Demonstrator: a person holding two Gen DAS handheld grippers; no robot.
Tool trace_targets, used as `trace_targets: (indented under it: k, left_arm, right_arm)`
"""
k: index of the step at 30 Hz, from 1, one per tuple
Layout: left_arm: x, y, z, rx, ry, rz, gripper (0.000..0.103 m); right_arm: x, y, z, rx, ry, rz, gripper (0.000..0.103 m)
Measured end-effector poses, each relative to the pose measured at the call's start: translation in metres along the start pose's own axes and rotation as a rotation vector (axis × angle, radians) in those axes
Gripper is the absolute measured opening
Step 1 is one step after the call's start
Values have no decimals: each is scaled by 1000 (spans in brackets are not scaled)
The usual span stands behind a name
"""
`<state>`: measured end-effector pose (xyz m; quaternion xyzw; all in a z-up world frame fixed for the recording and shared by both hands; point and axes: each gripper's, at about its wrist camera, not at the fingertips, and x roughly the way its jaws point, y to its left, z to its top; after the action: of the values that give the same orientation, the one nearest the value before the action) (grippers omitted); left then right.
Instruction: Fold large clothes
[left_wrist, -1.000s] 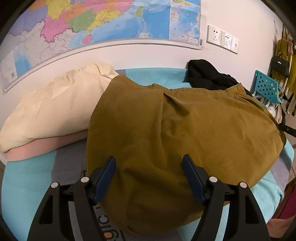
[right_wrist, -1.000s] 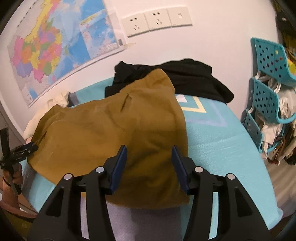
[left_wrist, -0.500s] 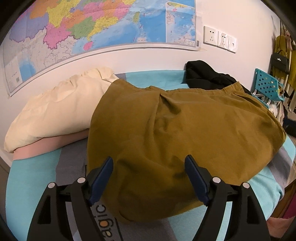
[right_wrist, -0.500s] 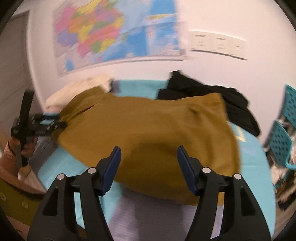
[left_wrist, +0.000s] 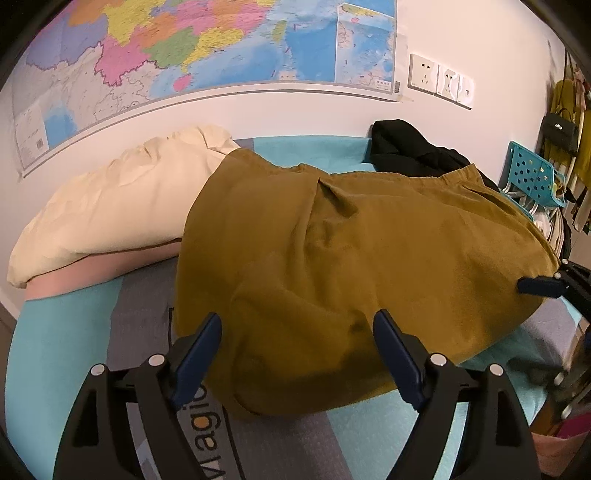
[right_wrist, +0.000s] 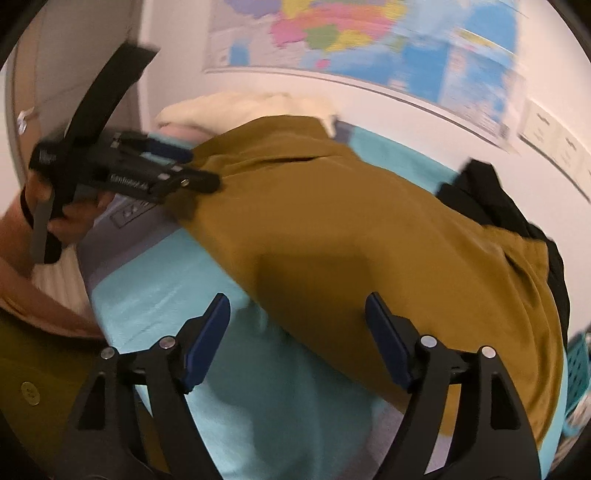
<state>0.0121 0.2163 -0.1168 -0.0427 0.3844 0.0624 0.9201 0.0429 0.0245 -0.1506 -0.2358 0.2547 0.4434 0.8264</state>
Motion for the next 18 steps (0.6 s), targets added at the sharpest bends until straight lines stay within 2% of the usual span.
trace_targets:
  k: [6, 10, 13, 14, 16, 18]
  left_arm:
    - [-6, 0, -4, -18, 7, -20, 83]
    - [-11, 6, -7, -64, 6, -91, 84]
    - [-17, 15, -12, -105, 6, -150, 84]
    - [-20, 18, -14, -121, 5, -172, 84]
    - [-26, 25, -20, -154, 4, -210, 84]
    - [-31, 32, -27, -194, 4, -209, 84]
  right_arm:
    - [26, 24, 9, -147, 29, -80, 78]
    - [45, 29, 12, -196, 60, -109, 78]
    - [51, 31, 12, -228, 68, -136, 66]
    - [52, 29, 14, -230, 66, -131, 57]
    - [50, 25, 19, -210, 62, -105, 46]
    - [46, 17, 25, -165, 45, -65, 31]
